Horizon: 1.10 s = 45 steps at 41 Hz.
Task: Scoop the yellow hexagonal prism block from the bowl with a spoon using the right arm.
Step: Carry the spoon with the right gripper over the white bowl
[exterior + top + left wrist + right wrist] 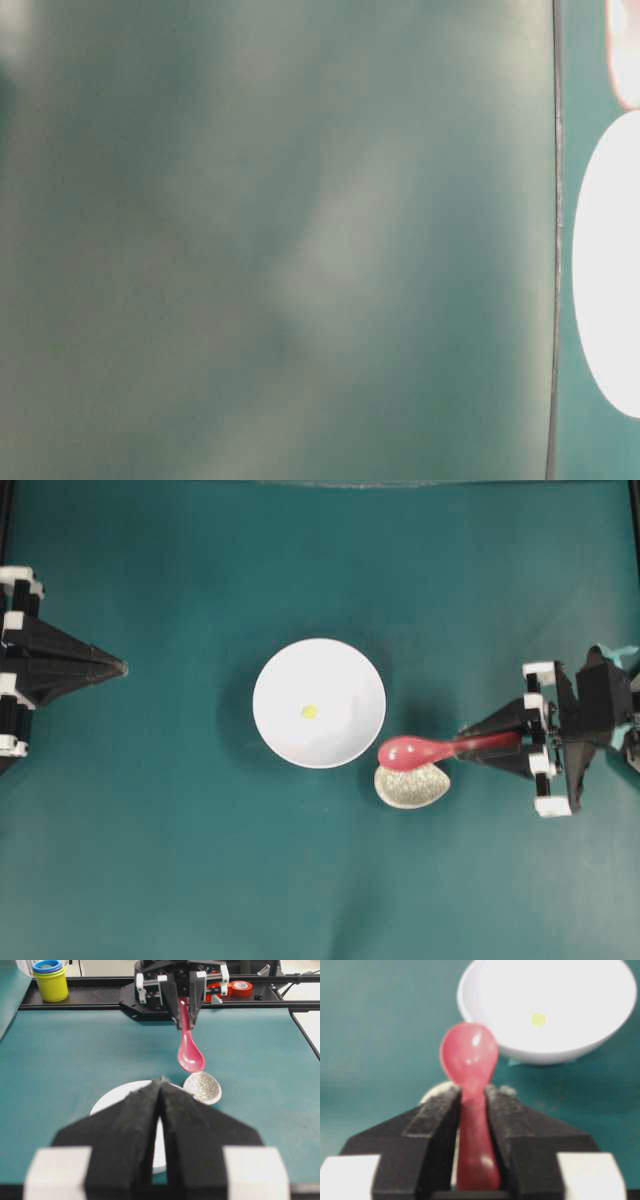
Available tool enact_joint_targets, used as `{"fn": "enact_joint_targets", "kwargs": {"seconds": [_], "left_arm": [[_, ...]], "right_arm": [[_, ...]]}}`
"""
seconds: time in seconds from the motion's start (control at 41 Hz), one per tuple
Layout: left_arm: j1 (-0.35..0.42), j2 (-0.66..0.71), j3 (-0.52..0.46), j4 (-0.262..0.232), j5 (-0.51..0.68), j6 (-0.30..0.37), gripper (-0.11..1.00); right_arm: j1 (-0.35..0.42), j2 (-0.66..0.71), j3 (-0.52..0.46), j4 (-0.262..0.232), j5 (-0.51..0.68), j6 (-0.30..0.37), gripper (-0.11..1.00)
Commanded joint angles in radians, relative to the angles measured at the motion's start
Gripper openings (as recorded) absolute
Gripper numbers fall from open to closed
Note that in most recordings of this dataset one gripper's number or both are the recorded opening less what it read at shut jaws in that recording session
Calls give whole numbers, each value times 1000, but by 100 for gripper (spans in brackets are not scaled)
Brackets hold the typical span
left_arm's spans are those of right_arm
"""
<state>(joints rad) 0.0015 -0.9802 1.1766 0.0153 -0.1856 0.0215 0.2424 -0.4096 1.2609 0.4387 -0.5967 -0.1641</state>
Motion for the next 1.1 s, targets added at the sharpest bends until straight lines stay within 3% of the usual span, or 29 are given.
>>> {"fn": "enact_joint_targets", "kwargs": {"seconds": [0.0,0.244,0.488,0.78,1.073], "left_arm": [[-3,3,-17,3,-11,2,-1],[-2,3,-18,3,-12,2,-1],[-3,3,-17,3,-14,2,-1],[-3,3,-17,3,-15,2,-1],[-2,3,-18,3,-21,2,-1]], "right_arm": [[-46,-48,-55,-3,92,-28,23],[-175,-89,-169,-5,321,-75,23],[-278,-66,-236,-5,428,-75,23],[-318,2,-322,-5,537,-67,23],[-371,140,-460,-5,718,-55,23]]}}
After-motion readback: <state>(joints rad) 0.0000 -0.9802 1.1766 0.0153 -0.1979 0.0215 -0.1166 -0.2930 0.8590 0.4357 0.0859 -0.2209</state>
